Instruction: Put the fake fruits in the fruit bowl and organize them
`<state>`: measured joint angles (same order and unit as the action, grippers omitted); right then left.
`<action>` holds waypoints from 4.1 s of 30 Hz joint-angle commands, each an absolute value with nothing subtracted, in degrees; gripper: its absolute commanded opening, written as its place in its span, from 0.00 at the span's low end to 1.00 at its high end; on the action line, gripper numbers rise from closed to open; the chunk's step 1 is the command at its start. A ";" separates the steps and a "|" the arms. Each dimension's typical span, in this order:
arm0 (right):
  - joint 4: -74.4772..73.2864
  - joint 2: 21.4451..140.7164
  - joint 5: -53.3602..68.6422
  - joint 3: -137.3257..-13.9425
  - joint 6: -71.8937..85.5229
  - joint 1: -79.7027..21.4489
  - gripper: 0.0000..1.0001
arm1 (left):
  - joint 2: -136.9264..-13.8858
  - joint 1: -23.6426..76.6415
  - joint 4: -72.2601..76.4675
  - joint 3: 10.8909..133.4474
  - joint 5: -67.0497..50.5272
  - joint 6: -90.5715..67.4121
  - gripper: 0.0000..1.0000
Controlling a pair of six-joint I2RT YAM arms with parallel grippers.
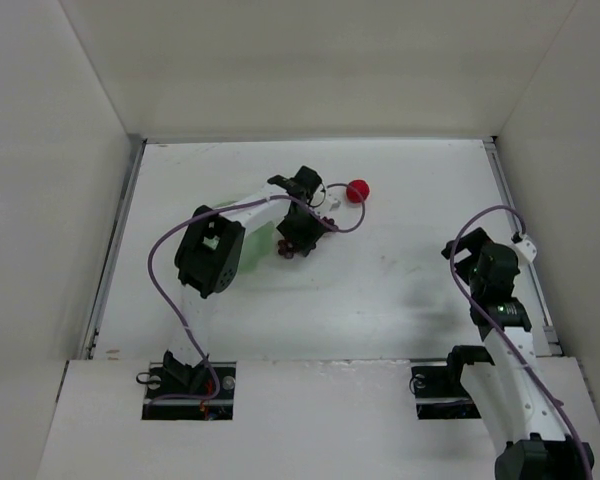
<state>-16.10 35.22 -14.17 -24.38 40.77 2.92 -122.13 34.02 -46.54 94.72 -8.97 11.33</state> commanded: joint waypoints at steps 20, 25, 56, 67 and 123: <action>-9.50 39.81 -15.65 -25.40 42.36 1.80 1.00 | -90.10 18.51 -43.51 87.30 -7.20 22.32 0.16; -7.74 42.62 -15.73 -27.24 42.01 0.31 1.00 | -88.60 14.81 -41.49 78.59 -7.21 23.03 0.33; -16.42 30.94 -14.59 -26.89 42.98 4.26 1.00 | -129.01 38.71 -1.52 116.10 -8.96 8.70 1.00; -21.97 27.68 -15.12 -25.75 41.75 4.35 1.00 | -138.07 39.77 0.71 119.09 -3.25 11.25 1.00; -10.02 36.83 -20.48 -26.19 43.77 -6.28 1.00 | -72.87 1.80 -25.67 52.47 -6.59 31.82 0.92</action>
<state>-12.03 38.85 -18.70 -24.05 43.35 -5.72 -76.82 2.59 -29.43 52.07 -6.04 31.35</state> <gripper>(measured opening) 0.999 0.891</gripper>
